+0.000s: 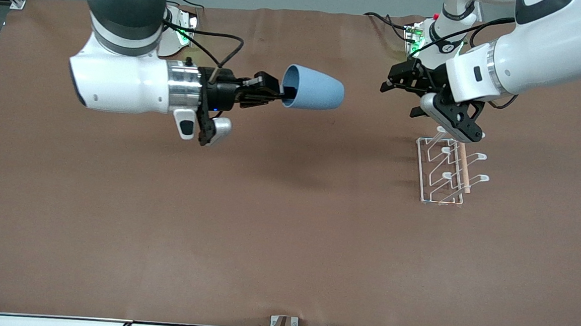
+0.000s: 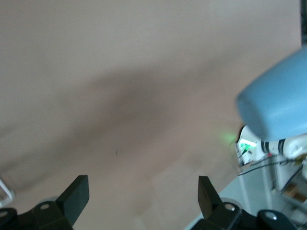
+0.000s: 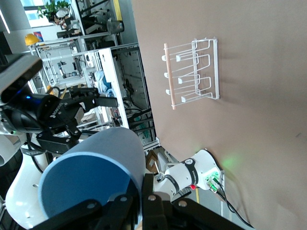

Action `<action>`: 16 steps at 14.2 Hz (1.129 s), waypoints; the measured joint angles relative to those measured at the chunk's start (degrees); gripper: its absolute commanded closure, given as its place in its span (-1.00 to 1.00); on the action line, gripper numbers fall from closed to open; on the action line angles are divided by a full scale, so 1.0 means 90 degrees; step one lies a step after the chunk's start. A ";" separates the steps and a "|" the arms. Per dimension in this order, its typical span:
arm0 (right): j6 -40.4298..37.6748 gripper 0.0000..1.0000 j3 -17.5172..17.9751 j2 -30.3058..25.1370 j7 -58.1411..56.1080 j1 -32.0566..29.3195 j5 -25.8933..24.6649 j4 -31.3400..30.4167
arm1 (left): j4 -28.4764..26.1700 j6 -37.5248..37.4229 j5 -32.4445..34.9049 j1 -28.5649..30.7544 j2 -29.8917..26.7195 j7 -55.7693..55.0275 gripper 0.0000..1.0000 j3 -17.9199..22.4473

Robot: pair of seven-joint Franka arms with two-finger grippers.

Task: Hang cup on cup holder
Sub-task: 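Grasp the blue cup's base with the left gripper from the right gripper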

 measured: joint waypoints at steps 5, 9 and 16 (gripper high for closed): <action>-0.0023 0.95 -0.0013 0.0016 -0.0258 0.0034 0.0161 0.0111 | 0.0253 0.0538 0.0287 -0.0027 -0.0004 0.1148 -1.00 -0.0758; -0.0028 0.95 -0.0013 0.0017 -0.0407 0.0051 0.0173 0.0122 | 0.0530 0.0647 0.0606 -0.0071 -0.0034 0.1213 -1.00 -0.1456; -0.0015 0.95 -0.0142 0.0015 -0.0445 0.0020 0.0266 0.0194 | 0.0534 0.1438 0.1629 -0.0060 -0.0050 0.1884 -1.00 -0.1889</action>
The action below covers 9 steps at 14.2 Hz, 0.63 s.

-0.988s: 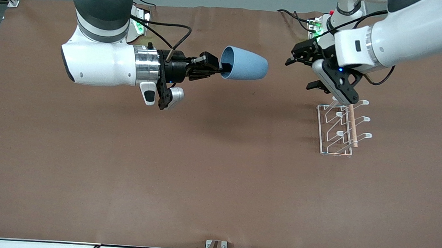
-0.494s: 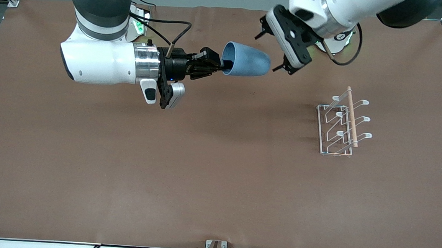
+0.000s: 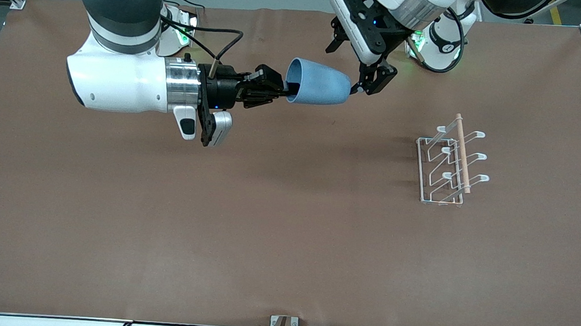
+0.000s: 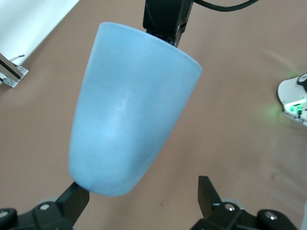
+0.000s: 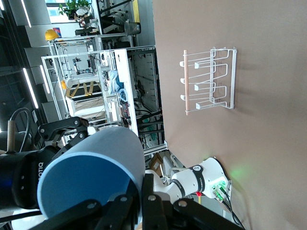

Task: Hang cup on cup holder
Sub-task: 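Grasp the blue cup's base with the left gripper from the right gripper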

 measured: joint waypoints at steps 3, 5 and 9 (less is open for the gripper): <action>0.0005 0.95 -0.0005 0.0000 0.0000 0.0000 0.0005 0.0002 | -0.0002 0.0071 0.0251 -0.0011 0.0002 0.0170 -1.00 -0.0054; -0.0016 0.95 -0.0014 0.0000 0.0000 -0.0008 0.0023 0.0015 | -0.0002 0.0132 0.0256 0.0006 0.0000 0.0342 -1.00 -0.0053; -0.0641 0.95 -0.0028 0.0037 -0.0004 -0.0016 0.0014 0.0012 | 0.0023 0.0346 0.0254 -0.0002 -0.0034 0.0505 -1.00 -0.0068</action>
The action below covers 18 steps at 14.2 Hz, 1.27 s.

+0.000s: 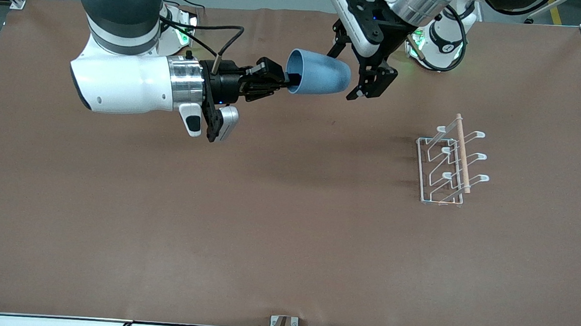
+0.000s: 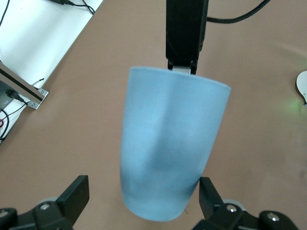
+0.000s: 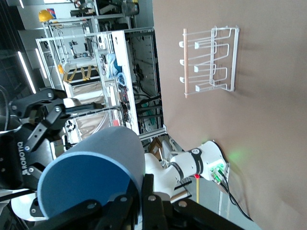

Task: Hang cup on cup holder
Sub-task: 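Grasp the blue cup's base with the left gripper from the right gripper, then open the right gripper while the left gripper carries the cup toward the rack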

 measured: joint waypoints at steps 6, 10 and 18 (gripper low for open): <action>-0.0143 0.94 -0.0029 0.0016 -0.0001 -0.0016 -0.0013 -0.0004 | 0.0030 0.0060 -0.0001 -0.0014 -0.0004 0.0000 -1.00 -0.0014; -0.0248 0.93 -0.0037 0.0016 -0.0027 -0.0014 -0.0033 -0.0037 | 0.0027 0.0064 0.0000 -0.0120 0.0040 0.0000 -1.00 -0.0032; -0.0292 0.92 -0.0010 0.0017 -0.0034 -0.0005 -0.0061 -0.0048 | 0.0026 0.0163 -0.0001 -0.0354 0.0347 0.0294 -0.88 -0.0048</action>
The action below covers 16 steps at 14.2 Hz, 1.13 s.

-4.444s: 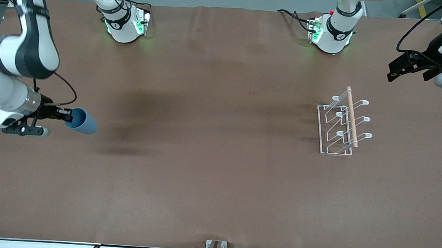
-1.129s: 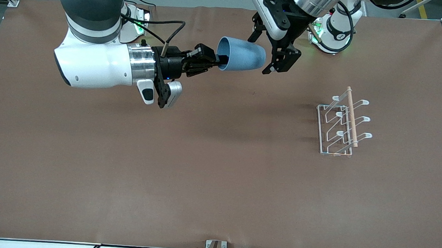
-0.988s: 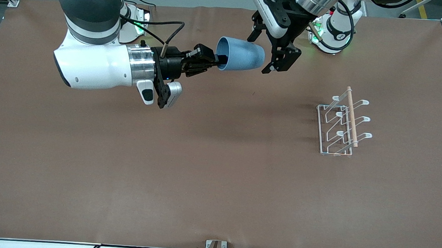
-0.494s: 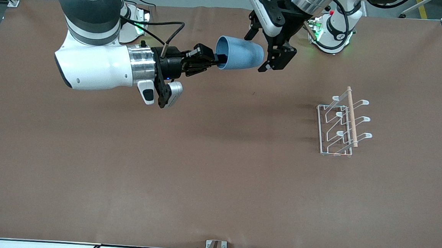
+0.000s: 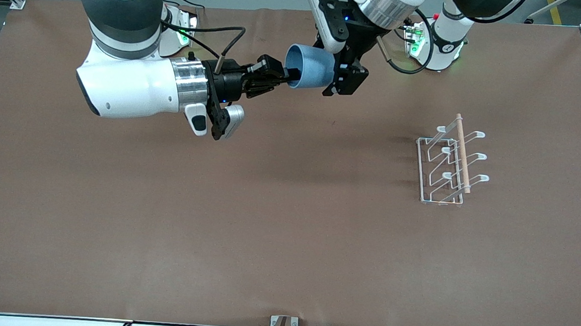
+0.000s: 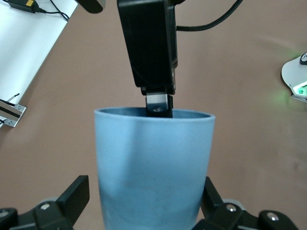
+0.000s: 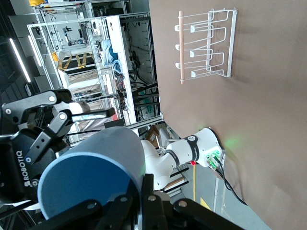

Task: Hang cup on cup holder
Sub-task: 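Open the right gripper while the left gripper carries the cup toward the rack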

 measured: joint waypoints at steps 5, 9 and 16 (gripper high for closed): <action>0.0073 0.87 -0.0029 0.0013 -0.0008 -0.0008 -0.0086 -0.0013 | -0.0001 -0.0005 0.0009 -0.0044 0.0144 0.0034 0.38 -0.0017; 0.0047 -1.00 -0.0008 0.0039 -0.0017 -0.0002 -0.0086 -0.0014 | -0.0003 -0.0090 0.0453 -0.0058 0.0152 0.0041 0.43 -0.0038; -0.0402 -1.00 -0.0030 -0.0072 -0.0017 -0.0381 -0.2059 0.0016 | -0.0024 -0.1691 0.2116 0.0423 0.0376 0.0042 0.42 0.0131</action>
